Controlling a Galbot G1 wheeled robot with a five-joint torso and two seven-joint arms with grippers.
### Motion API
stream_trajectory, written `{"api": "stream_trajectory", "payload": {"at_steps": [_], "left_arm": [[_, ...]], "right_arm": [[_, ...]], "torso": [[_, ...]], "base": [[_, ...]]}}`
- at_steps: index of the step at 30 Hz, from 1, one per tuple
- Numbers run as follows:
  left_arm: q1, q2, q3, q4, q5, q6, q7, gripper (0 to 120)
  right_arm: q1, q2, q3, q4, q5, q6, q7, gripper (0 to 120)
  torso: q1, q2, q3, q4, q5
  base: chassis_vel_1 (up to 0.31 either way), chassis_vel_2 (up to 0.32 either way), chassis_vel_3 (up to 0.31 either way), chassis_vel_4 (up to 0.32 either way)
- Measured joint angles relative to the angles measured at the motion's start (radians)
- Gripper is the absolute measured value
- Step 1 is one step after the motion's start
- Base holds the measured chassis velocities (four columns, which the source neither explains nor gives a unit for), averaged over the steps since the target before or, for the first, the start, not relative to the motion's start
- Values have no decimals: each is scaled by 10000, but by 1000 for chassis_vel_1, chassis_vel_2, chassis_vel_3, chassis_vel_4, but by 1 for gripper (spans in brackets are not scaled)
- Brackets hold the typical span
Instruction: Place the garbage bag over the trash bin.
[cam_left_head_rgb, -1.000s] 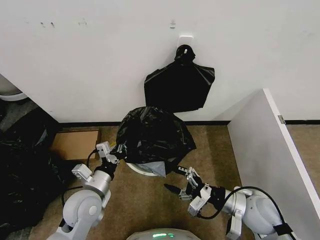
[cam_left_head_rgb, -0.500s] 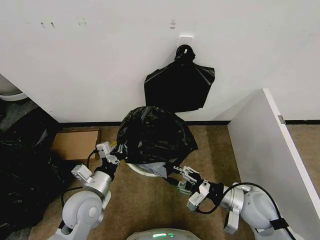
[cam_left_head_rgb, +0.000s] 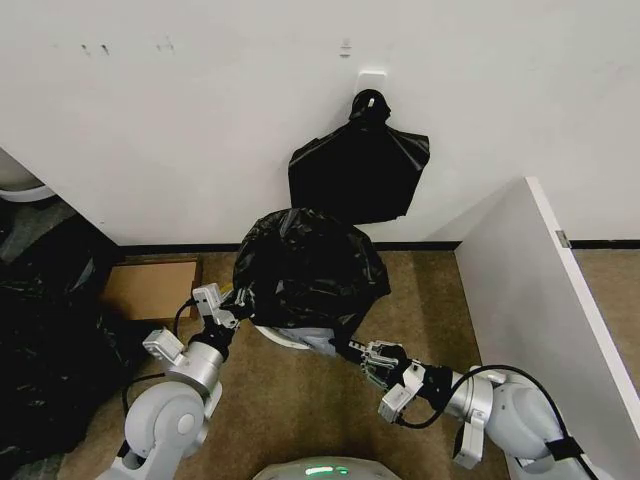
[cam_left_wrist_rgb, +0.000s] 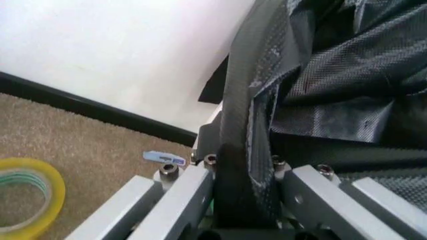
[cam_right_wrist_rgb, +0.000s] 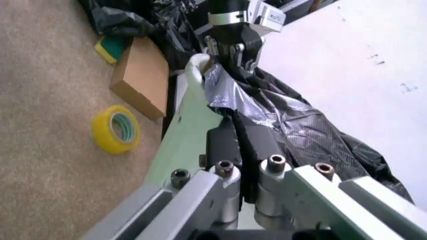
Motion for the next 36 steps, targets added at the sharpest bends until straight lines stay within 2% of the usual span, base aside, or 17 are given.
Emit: {"api": "stream_trajectory", "payload": {"at_steps": [7, 10, 13, 21, 25, 31, 36], "left_arm": [[-23, -16, 9, 50, -39, -11, -69, 0], [-44, -69, 69, 43, -140, -50, -160, 0], [-47, -104, 103, 19, -214, -65, -189, 0], [-68, -143, 68, -273, -1245, 142, -334, 0], [-78, -108, -13, -562, -1873, 454, -414, 0], [-29, 151, -218, -1182, -2398, 1104, -798, 0], [65, 396, -246, -1476, -2356, 1482, -985, 0]], "right_arm": [[-163, -84, -638, -113, 1336, -2, -482, 0], [-225, -112, -1134, -228, 2155, -2, -1215, 0], [-217, -102, -1313, -321, 2339, -2, -1342, 0], [-14, -98, -1383, -795, 2331, -3, -1707, 0], [259, -27, -1270, -1325, 1859, -2, -1638, 0], [902, 143, -966, -2332, 1180, 4, -988, 0], [1325, 329, -737, -3216, 482, 15, -314, 0]], "torso": [[0, 0, 0, 0, 1], [0, 0, 0, 0, 0], [0, 0, 0, -1, 0], [0, 0, 0, 0, 0], [0, 0, 0, -1, 0], [0, 0, 0, 0, 1], [0, 0, 0, 0, 1]], "base": [[0, 0, 0, 0], [0, 0, 0, 0], [0, 0, 0, 0], [0, 0, 0, 0], [0, 0, 0, 0], [0, 0, 0, 0], [0, 0, 0, 0]]}}
